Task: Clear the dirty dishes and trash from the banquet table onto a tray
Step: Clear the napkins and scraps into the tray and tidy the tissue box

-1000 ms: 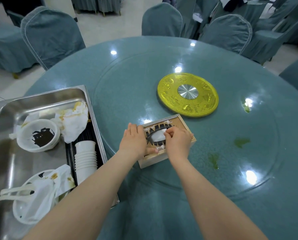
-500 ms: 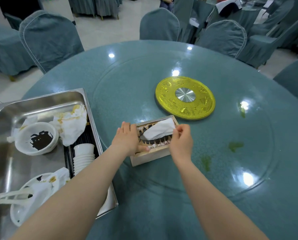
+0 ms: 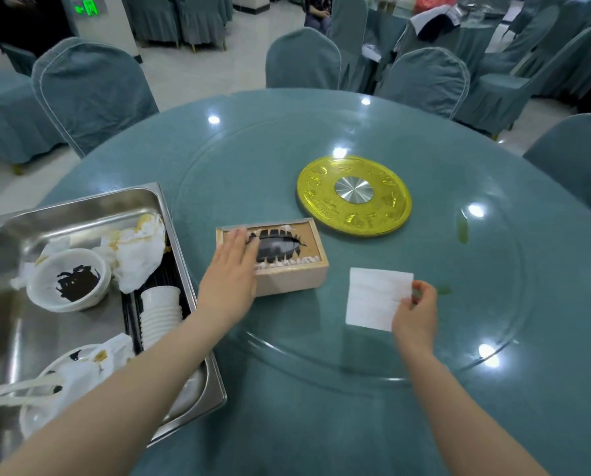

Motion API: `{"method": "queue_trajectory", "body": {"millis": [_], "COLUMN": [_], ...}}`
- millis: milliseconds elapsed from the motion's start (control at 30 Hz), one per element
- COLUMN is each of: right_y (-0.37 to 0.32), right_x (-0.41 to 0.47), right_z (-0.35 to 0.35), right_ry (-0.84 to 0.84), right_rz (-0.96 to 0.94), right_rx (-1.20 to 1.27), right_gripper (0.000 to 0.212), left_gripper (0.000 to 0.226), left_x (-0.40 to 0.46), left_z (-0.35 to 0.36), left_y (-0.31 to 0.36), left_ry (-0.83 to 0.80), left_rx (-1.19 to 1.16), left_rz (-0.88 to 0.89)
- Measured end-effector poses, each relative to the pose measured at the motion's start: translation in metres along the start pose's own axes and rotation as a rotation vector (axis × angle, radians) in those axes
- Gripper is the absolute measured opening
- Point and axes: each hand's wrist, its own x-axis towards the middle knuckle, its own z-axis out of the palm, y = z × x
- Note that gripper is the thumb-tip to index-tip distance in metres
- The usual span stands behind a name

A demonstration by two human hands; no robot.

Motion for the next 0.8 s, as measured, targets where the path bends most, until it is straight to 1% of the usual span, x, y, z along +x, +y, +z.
{"method": "queue_trajectory", "body": {"millis": [33,100,133,167,233,267,300,333,400,500,600,700,800], "right_y": [0.008,0.019,0.022,0.023,0.026,0.028,0.029,0.03,0.031,0.026,0.02,0.022,0.029], "right_x": [0.0,-0.006,-0.011,-0.015,-0.022,-0.026,-0.029,-0.032,-0.035,-0.034,-0.037,-0.04,-0.035], "right_z": [-0.001,0.002,0.006,0.01,0.02,0.026,0.031,0.037,0.05,0.073,0.098,0.109,0.104], "right_ry": [-0.047,-0.117,-0.165,-0.237,-0.434,-0.526,-0.602,-0.657,-0.706,-0.703,-0.721,-0.745,-0.817], "right_rz": [-0.008,-0.061,-0.105,-0.166,-0.312,-0.373,-0.417,-0.452,-0.513,-0.557,-0.598,-0.694,-0.797], "right_rx": [-0.121,-0.374,-0.441,-0.479,-0.56,-0.604,-0.641,-0.678,-0.769,-0.89,-0.96,-0.921,-0.838], "right_gripper": [0.044,0.066,0.07,0.069,0.063,0.06,0.06,0.06,0.064,0.068,0.062,0.053,0.054], "left_gripper": [0.07,0.071,0.071,0.07,0.073,0.08,0.09,0.099,0.109,0.113,0.116,0.119,0.122], "left_x": [-0.009,-0.025,-0.031,-0.036,-0.045,-0.049,-0.053,-0.056,-0.058,-0.049,-0.043,-0.038,-0.028], "left_z": [0.005,0.018,0.026,0.034,0.049,0.056,0.063,0.068,0.073,0.071,0.071,0.071,0.069], "left_y": [0.011,0.032,0.041,0.048,0.058,0.062,0.065,0.067,0.067,0.055,0.042,0.025,0.009], "left_ry": [0.033,0.031,-0.002,-0.067,-0.278,-0.401,-0.496,-0.548,-0.58,-0.589,-0.605,-0.603,-0.619], "left_rx": [-0.01,-0.045,-0.072,-0.104,-0.211,-0.256,-0.249,-0.201,-0.125,-0.107,-0.088,-0.068,-0.079], "left_rz": [0.066,0.164,0.186,0.18,0.04,-0.047,-0.1,-0.12,-0.128,-0.131,-0.119,-0.115,-0.109]}}
